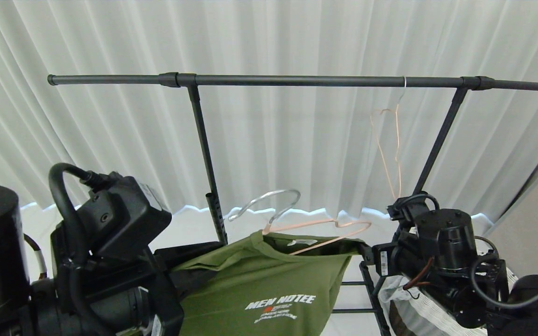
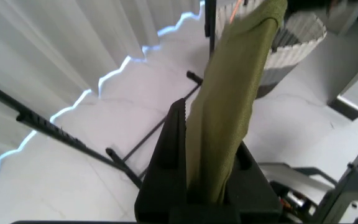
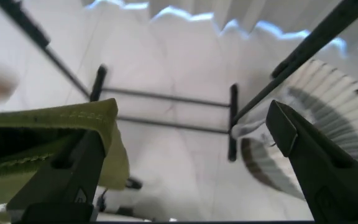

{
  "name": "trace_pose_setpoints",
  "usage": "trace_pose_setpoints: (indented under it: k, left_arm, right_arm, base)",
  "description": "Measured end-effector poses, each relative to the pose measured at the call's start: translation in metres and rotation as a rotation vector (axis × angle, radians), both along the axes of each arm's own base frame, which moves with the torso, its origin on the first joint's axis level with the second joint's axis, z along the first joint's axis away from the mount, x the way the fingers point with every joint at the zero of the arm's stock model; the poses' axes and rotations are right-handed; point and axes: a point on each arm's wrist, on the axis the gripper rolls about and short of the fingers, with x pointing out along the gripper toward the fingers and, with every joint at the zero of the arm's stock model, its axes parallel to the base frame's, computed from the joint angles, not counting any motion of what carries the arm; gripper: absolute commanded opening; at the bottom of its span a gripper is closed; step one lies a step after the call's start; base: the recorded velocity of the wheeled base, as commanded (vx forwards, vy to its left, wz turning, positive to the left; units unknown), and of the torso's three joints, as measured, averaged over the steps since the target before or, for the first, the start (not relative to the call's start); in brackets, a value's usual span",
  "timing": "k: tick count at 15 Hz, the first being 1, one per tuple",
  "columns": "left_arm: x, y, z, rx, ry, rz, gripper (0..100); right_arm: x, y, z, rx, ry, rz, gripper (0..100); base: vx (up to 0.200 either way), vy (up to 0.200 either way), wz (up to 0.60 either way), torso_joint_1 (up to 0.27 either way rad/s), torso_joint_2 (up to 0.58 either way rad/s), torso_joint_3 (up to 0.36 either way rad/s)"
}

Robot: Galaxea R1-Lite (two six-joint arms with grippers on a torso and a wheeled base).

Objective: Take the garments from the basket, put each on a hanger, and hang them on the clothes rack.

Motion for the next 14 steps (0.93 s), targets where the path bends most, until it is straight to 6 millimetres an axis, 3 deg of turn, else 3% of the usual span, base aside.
trace_pose_setpoints:
  k: [7, 14]
  left_arm:
    - [-0.001, 0.012, -0.02, 0.054, 0.044, 0.044, 0]
    - [0.01, 0.008, -0.039, 0.169, 0.083, 0.169, 0]
  right_arm:
    - [0.001, -0.011, 0.02, -0.01, -0.092, -0.025, 100]
    - [-0.026, -0.018, 0.068, -0.01, -0.253, 0.115, 100]
  base:
    - [0.0, 0.0, 0.0, 0.0, 0.0, 0.0]
    - [0.0, 0.0, 0.0, 0.0, 0.0, 0.0]
